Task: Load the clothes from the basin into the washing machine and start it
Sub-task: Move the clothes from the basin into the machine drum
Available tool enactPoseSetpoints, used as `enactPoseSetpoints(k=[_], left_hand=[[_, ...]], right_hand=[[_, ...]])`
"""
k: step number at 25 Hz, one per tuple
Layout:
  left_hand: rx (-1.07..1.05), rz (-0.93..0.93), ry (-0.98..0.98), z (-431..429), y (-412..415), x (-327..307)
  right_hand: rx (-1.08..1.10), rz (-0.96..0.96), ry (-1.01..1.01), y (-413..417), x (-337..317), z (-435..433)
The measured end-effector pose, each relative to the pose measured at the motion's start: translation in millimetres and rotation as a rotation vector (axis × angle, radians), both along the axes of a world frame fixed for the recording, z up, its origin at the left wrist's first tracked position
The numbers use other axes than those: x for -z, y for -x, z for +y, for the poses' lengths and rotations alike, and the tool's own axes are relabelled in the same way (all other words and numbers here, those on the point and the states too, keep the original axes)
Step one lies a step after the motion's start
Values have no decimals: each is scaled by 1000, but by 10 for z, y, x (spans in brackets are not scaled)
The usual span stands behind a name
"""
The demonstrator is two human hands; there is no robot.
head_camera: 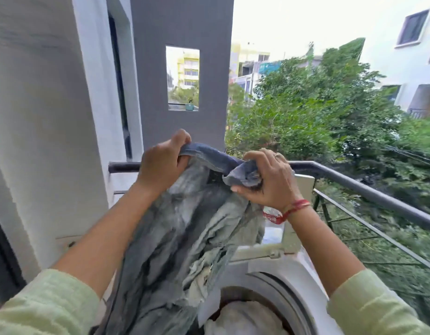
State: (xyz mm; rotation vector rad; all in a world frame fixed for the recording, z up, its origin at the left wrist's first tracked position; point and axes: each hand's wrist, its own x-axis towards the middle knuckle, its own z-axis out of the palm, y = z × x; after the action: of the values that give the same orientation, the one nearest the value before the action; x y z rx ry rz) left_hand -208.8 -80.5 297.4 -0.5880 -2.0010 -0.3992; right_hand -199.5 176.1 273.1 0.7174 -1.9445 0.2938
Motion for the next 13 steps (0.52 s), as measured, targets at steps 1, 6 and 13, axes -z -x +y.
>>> enactPoseSetpoints(k=[1,6,13], left_hand=[[-12,18,21,106,39,-144],[62,105,181,501,178,-679],[51,-788,110,275,469,415]], right_hand=[[59,-38,-14,56,-26,164],[13,8,372,212,-359,547],[-77,-653,583,387,160,616]])
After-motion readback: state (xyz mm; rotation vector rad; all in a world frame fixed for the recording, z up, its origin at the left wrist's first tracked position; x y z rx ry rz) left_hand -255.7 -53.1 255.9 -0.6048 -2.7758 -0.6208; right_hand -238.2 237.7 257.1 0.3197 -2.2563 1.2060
